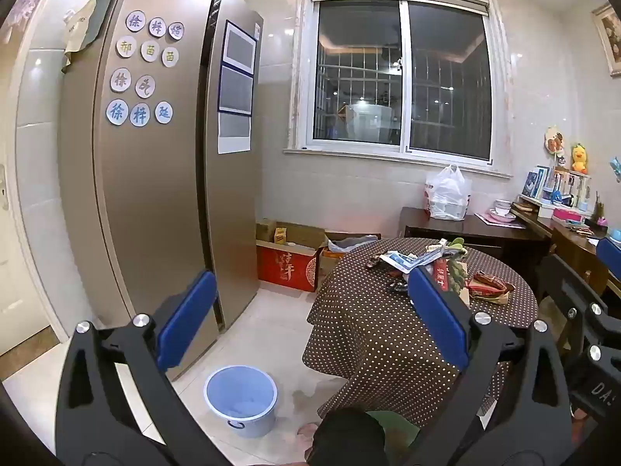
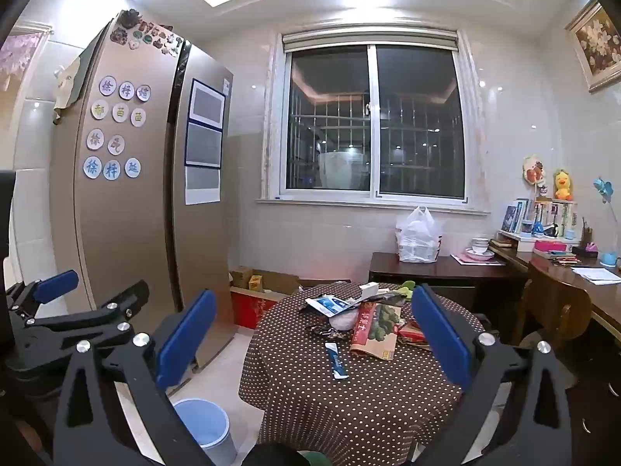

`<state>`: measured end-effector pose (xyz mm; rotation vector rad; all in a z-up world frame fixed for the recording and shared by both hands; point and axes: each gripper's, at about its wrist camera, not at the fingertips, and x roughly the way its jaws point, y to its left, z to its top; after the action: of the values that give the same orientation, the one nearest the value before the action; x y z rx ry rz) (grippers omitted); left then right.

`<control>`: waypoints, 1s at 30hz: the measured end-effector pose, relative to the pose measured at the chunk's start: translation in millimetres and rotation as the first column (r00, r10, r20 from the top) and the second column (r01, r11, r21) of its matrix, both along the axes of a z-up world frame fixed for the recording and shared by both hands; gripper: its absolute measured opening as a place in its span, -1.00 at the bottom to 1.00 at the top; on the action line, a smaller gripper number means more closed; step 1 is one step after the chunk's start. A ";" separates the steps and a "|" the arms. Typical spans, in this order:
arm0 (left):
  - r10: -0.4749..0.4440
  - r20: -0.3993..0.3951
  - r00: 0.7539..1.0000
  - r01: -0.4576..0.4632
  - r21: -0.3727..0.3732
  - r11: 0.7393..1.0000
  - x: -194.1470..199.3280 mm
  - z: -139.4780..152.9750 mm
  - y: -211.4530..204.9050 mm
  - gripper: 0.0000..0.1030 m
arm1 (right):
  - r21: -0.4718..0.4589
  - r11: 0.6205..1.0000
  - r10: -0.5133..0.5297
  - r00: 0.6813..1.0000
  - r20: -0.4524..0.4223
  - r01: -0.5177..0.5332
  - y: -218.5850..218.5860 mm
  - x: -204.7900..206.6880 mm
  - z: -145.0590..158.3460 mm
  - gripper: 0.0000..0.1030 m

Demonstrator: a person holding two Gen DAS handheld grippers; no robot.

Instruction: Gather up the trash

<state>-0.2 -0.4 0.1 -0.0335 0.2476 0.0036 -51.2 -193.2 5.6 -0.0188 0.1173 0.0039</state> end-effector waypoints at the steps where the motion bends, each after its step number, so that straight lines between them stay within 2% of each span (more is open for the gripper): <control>1: 0.000 0.000 1.000 0.000 0.000 1.000 0.2 0.0 -0.3 0.88 | -0.001 1.000 0.002 1.000 0.001 -0.002 0.2 -0.1 -0.1 0.92; 30: -0.001 -0.003 1.000 0.001 -0.007 1.000 -2.5 -7.0 1.0 0.88 | 0.000 0.999 0.036 0.999 -0.020 -0.036 1.0 1.1 -2.3 0.92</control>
<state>-2.7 0.6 -6.9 -0.0403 0.2501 0.0022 -50.1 -192.2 3.3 -0.0217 0.1371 0.0405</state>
